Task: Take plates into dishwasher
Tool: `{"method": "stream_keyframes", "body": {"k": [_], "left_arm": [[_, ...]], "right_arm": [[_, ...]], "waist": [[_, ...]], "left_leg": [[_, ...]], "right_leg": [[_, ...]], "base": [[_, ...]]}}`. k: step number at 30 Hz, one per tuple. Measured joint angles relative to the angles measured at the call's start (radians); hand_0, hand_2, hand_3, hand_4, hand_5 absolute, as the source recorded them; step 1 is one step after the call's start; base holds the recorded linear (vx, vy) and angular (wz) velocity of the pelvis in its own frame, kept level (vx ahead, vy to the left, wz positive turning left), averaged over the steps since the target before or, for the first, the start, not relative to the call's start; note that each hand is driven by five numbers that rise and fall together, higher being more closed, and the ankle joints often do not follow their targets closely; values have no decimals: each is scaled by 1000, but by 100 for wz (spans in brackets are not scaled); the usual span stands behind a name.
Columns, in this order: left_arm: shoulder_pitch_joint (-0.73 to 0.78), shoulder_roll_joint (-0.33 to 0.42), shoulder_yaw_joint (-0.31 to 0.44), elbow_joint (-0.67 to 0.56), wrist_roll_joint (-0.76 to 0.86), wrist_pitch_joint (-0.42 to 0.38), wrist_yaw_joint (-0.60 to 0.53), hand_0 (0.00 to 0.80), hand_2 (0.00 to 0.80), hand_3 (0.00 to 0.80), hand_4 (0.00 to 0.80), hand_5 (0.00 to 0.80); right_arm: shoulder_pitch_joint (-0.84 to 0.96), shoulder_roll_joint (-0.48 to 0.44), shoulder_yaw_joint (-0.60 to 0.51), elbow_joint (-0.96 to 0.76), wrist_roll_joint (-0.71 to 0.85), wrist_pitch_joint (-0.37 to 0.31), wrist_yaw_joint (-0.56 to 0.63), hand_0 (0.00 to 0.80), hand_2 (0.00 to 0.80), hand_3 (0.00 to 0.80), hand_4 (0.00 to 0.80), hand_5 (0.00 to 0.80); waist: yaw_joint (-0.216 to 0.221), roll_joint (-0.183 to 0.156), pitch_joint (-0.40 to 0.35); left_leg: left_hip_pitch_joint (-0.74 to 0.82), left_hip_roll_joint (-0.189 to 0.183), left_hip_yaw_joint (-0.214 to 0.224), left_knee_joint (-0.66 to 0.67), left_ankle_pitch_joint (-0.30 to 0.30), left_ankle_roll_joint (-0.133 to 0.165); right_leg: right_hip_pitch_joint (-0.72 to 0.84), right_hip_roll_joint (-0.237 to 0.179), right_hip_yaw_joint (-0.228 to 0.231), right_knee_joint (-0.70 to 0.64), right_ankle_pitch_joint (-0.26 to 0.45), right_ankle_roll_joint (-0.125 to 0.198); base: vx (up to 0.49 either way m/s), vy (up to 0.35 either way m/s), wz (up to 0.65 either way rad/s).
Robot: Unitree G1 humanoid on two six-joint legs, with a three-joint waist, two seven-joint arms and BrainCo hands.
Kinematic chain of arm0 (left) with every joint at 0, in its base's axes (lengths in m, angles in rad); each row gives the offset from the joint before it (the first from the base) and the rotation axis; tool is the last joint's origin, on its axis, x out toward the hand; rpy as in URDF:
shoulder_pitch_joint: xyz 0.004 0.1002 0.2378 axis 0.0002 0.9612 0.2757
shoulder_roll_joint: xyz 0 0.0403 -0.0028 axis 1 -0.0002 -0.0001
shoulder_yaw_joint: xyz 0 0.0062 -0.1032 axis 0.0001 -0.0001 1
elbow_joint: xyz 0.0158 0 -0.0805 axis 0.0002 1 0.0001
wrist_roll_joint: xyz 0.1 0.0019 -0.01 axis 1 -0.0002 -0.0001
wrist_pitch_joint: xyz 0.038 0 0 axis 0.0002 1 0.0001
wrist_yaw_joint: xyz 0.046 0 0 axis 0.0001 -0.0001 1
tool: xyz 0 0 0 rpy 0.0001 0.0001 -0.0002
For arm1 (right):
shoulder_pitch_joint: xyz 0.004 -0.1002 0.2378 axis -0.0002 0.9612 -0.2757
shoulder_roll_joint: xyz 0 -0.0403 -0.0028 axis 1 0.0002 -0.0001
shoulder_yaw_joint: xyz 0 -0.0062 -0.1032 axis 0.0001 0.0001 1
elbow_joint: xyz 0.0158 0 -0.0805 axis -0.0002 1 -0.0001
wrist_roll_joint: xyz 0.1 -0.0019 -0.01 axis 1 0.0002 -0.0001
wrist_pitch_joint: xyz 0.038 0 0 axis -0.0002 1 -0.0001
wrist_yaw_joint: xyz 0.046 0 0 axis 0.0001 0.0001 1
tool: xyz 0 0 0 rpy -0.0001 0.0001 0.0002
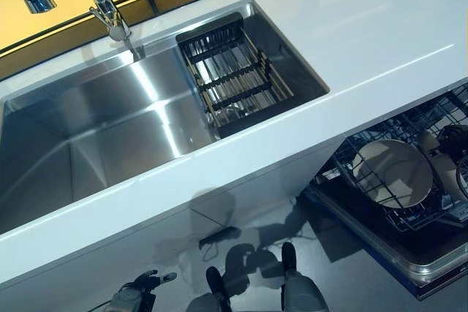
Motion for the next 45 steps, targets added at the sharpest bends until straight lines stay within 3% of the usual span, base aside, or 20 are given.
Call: {"method": "stream_keyframes", "body": {"k": [7, 24, 25, 26, 37, 41, 45], "left_arm": [[-9, 1, -5, -18, -1, 0, -11, 0, 0, 0, 0, 0], [-11, 5, -39, -81, -1, 4, -41, 0, 0, 0, 0, 0], [-11, 5, -39, -83, -1, 4, -41, 0, 0, 0, 0, 0], [-11, 5, -39, -88, -1, 5, -41, 0, 0, 0, 0, 0], [-13, 5, -38, -116, 0, 30, -46, 0, 0, 0, 0, 0], [-12, 6, -37, -107, 0, 38, -45, 0, 0, 0, 0, 0], [-12, 6, -37, -59, 1, 40, -44, 0, 0, 0, 0, 0]], "right_arm": [[-2, -5, -1, 34, -94, -4, -57, 800, 800, 800, 800, 800], [0, -22, -45, 44, -122, 16, -109, 800, 800, 800, 800, 800], [1, -22, -46, 43, -122, 18, -109, 712, 712, 712, 712, 712], [8, -22, -54, 43, -122, 27, -115, 0, 0, 0, 0, 0], [18, -68, -81, 45, -122, 81, -168, 0, 0, 0, 0, 0], [18, -103, -85, 41, -120, 83, -161, 0, 0, 0, 0, 0], [18, -106, -85, 41, -119, 83, -146, 0, 0, 0, 0, 0]], "waist": [[0, 36, 35], [0, 67, 49], [0, 67, 49], [1, 67, 49], [-1, 48, 58], [-4, 4, 54], [-6, -72, 16]], "left_leg": [[-8, -4, -6, 0, 0, 0], [-16, -16, -30, 0, 4, 9], [-16, -16, -30, 0, 4, 9], [-16, -16, -32, 0, 4, 9], [12, -16, -34, 0, 4, 8], [23, -11, -29, -1, 2, 6], [38, -2, -20, -1, -2, 1]], "right_leg": [[-5, -4, -3, 1, 0, 1], [-6, -19, -13, 0, 4, 9], [-5, -19, -13, 0, 4, 9], [-4, -19, -15, 0, 4, 9], [25, -12, -16, 4, 3, 9], [32, -7, -6, 4, 3, 7], [40, 2, 4, 4, 2, 5]], "base": [[-31, 12, 1], [-5, 6, 2], [0, 0, 0], [0, 0, 0], [44, 14, 0], [62, 0, -5], [75, 12, -9]]}}
